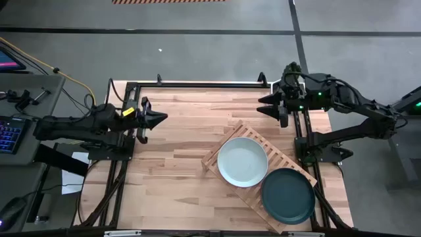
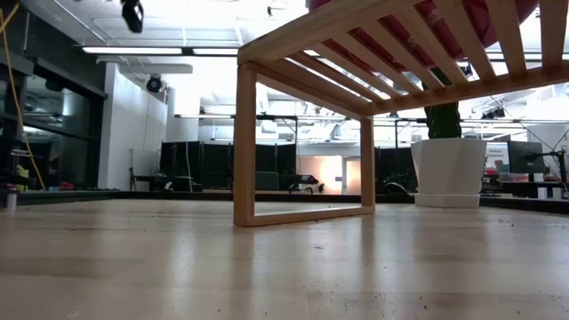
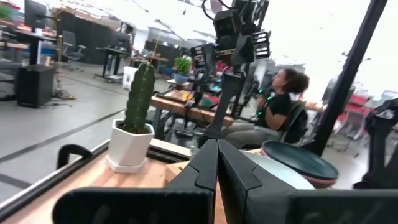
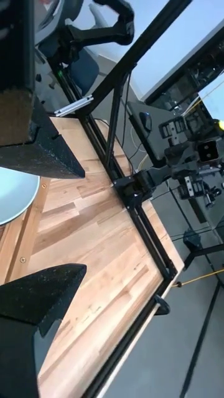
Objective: Place and stack plates onto a shelf
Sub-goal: Return to Home Position
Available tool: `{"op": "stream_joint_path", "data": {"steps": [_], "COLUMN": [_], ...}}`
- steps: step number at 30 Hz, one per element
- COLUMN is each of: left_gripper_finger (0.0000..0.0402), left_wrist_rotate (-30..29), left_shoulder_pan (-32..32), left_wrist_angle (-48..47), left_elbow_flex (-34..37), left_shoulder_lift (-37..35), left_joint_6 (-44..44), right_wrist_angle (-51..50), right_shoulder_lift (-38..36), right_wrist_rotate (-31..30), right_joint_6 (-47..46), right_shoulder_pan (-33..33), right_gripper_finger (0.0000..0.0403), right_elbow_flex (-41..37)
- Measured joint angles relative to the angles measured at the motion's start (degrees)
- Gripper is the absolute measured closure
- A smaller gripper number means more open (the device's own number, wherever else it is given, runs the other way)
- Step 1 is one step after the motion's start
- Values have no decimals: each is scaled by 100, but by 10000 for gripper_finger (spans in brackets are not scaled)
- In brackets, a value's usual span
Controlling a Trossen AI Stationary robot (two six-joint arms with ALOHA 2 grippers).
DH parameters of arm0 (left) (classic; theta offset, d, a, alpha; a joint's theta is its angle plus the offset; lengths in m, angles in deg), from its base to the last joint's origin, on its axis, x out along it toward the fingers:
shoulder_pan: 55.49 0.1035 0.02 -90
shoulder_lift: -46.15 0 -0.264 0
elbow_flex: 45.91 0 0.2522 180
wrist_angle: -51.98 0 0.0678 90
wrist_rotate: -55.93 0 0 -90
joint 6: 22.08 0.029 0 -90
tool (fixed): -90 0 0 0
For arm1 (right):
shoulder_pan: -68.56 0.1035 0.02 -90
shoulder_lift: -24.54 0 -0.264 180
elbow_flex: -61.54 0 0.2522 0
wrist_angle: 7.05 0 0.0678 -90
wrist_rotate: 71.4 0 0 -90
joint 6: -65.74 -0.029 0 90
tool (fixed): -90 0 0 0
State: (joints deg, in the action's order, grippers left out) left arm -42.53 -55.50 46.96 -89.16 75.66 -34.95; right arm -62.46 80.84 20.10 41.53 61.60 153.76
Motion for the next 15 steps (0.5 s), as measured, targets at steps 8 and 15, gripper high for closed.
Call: {"op": "stream_joint_path", "data": {"steps": [8, 15], "left_gripper_finger": [401, 401], "left_wrist_rotate": [29, 27], "left_shoulder_pan": [0, 0], "left_wrist_angle": [565, 1071], "left_elbow_flex": [1211, 2030], "left_shoulder_lift": [-1050, -1697], "left_joint_6": [-243, -541], "right_wrist_angle": [219, 368], "right_shoulder_lift": [109, 111], "right_wrist_rotate": [0, 0], "right_joint_6": [42, 110], "right_shoulder_pan": [0, 0], "right_gripper_finger": [185, 185], "right_elbow_flex": [0, 0]}}
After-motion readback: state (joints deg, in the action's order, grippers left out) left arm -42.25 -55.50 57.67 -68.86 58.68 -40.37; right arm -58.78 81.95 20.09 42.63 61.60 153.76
